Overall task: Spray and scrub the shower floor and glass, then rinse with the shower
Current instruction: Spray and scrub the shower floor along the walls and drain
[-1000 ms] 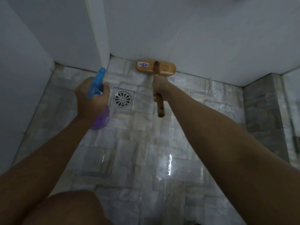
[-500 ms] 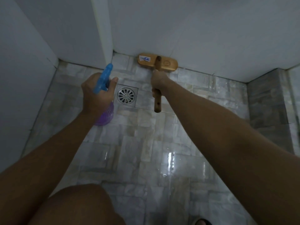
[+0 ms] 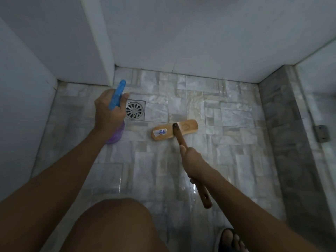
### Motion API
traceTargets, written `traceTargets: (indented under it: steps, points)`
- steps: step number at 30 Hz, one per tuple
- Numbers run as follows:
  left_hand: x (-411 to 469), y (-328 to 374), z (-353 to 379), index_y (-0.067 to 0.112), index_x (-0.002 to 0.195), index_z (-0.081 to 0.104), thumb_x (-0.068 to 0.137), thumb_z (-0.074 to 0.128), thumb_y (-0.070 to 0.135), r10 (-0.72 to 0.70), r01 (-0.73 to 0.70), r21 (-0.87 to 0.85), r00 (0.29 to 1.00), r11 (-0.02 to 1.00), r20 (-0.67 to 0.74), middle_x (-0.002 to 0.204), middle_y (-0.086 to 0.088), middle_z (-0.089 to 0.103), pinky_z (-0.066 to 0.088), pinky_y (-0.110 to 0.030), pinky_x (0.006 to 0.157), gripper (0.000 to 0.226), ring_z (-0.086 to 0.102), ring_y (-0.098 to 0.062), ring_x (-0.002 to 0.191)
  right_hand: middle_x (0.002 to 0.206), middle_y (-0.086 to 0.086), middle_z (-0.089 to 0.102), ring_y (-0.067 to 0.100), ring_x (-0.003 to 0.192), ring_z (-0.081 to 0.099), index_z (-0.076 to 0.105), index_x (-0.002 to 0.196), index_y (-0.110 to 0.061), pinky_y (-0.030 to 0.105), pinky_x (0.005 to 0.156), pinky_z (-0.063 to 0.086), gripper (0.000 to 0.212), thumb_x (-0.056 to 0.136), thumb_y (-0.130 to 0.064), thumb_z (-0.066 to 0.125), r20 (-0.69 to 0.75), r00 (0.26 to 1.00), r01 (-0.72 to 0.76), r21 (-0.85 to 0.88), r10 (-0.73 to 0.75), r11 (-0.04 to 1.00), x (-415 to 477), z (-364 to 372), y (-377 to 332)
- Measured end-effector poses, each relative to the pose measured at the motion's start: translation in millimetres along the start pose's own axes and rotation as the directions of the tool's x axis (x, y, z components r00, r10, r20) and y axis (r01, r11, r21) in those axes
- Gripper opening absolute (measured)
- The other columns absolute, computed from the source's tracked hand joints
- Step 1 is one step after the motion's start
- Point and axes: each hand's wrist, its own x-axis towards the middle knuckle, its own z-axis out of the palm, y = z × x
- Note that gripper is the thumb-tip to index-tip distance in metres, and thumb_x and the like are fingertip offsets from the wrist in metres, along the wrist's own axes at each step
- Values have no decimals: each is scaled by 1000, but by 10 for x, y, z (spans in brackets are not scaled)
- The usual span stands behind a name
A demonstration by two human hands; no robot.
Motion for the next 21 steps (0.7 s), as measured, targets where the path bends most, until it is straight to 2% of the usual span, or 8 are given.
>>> traceTargets:
  steps: [4, 7, 9, 11, 15, 16, 19, 21]
  points:
    - [10, 23, -6, -1, 76, 57, 98, 63, 27, -27, 27, -14, 1000, 1000, 5, 68, -12, 51, 34, -28, 57, 36, 46, -18, 60, 93, 14, 59, 29, 65, 60, 50, 119, -10, 35, 46, 52, 55, 105, -56, 23, -18, 999, 27, 65, -26, 997, 177, -79, -210]
    - [42, 10, -14, 0, 75, 57, 97, 63, 28, -18, 17, -12, 1000, 1000, -16, 66, -10, 48, 30, -27, 57, 37, 39, -8, 59, 89, 17, 59, 30, 61, 58, 51, 121, -8, 35, 48, 53, 56, 105, -55, 24, -28, 996, 82, 125, -79, 989, 344, -147, -393]
    - [62, 25, -6, 11, 72, 54, 98, 62, 30, -5, 6, 13, 1000, 1000, -1, 66, -7, 46, 28, -26, 58, 33, 36, -9, 55, 88, 16, 59, 29, 61, 58, 51, 117, -9, 34, 48, 53, 55, 104, -56, 26, -8, 997, 75, 111, -75, 991, 309, -172, -281]
    - [84, 55, 13, 22, 71, 49, 98, 61, 33, -2, 2, 28, 1000, 1000, 14, 67, -7, 46, 28, -26, 58, 31, 40, -5, 52, 87, 15, 60, 28, 62, 59, 50, 112, -9, 34, 48, 53, 54, 105, -56, 26, 26, 998, 53, 59, -54, 997, 145, -150, 4]
    - [85, 28, 11, 8, 76, 55, 97, 59, 36, -43, 41, 65, 999, 997, 26, 68, -9, 47, 30, -28, 59, 36, 32, -10, 52, 92, 14, 59, 28, 65, 60, 50, 111, -8, 37, 51, 56, 53, 106, -54, 25, 38, 999, 20, 35, -21, 999, -61, -82, 323]
    - [63, 50, 12, 10, 76, 54, 97, 60, 35, -42, 39, 66, 998, 997, 43, 68, -10, 48, 31, -28, 59, 33, 33, -9, 52, 91, 14, 60, 28, 65, 60, 50, 112, -8, 38, 54, 58, 52, 106, -54, 25, 29, 999, 30, 42, -31, 999, -45, -89, 281]
    - [-59, 181, 44, 8, 76, 54, 95, 62, 34, -51, 45, 43, 988, 998, 145, 71, -15, 52, 37, -35, 58, 33, 48, -23, 62, 88, 15, 60, 28, 65, 59, 51, 117, -7, 43, 66, 59, 51, 106, -51, 26, 32, 998, 52, 86, -55, 995, 31, -107, 112]
    - [-218, 297, 57, 9, 76, 55, 93, 65, 30, -33, 26, 32, 974, 999, 226, 71, -11, 53, 40, -36, 58, 30, 50, -21, 63, 86, 15, 60, 28, 64, 59, 51, 116, -7, 41, 62, 58, 49, 107, -49, 27, 32, 996, 76, 72, -78, 994, 44, -113, 103]
